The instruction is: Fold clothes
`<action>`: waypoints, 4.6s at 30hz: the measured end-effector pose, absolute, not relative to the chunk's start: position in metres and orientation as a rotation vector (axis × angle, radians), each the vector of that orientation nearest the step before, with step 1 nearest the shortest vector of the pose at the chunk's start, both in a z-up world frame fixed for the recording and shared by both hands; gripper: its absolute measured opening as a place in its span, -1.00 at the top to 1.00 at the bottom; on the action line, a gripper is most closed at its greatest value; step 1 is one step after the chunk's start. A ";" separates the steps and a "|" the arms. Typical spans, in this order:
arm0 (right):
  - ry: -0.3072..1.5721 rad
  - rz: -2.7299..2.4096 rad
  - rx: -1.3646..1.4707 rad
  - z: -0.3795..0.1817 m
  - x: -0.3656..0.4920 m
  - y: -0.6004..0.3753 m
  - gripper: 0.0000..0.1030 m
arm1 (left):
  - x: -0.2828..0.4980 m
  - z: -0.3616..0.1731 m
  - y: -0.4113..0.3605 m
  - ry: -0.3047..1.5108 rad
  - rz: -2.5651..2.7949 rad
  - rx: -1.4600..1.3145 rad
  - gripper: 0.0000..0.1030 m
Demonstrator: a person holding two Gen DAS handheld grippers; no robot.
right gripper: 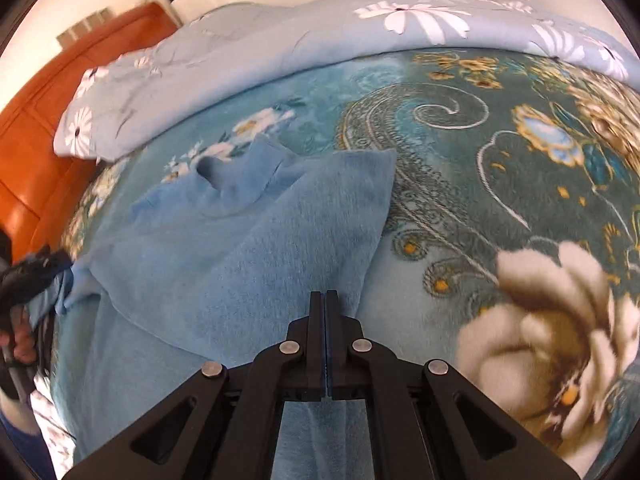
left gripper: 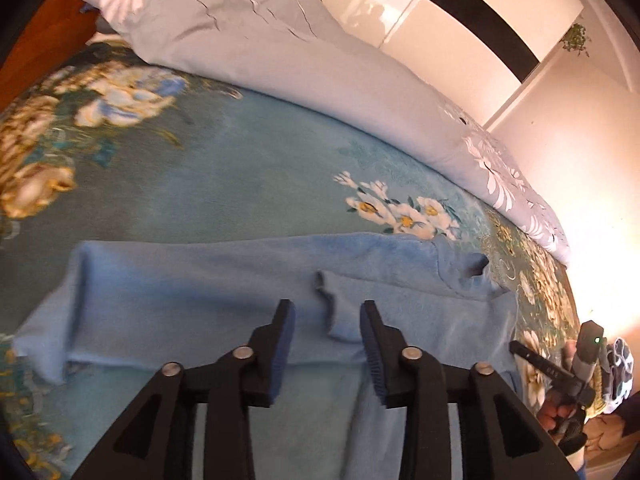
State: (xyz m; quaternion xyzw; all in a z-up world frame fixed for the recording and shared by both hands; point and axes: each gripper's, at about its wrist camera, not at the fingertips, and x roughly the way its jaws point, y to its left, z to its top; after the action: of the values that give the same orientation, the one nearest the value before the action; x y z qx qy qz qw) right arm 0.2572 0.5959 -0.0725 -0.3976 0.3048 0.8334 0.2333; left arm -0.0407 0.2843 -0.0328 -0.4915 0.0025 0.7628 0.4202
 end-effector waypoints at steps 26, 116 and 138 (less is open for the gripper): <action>0.899 2.213 -1.141 -0.068 0.296 0.545 0.99 | -0.081 -0.042 0.162 0.364 2.273 -1.228 0.91; 0.676 2.300 -1.044 0.000 0.212 0.587 0.94 | 0.041 -0.078 0.163 -0.140 2.119 -1.305 -0.57; 0.621 2.266 -1.064 -0.019 0.255 0.604 0.46 | -0.010 -0.100 0.358 0.186 1.973 -1.403 -0.59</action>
State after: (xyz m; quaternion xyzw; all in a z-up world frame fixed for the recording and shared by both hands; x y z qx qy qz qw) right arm 0.2554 0.6042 -0.0185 -0.3962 0.2313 0.8440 0.2777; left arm -0.0103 0.3582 -0.1005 -0.5415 0.0716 0.7615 0.3490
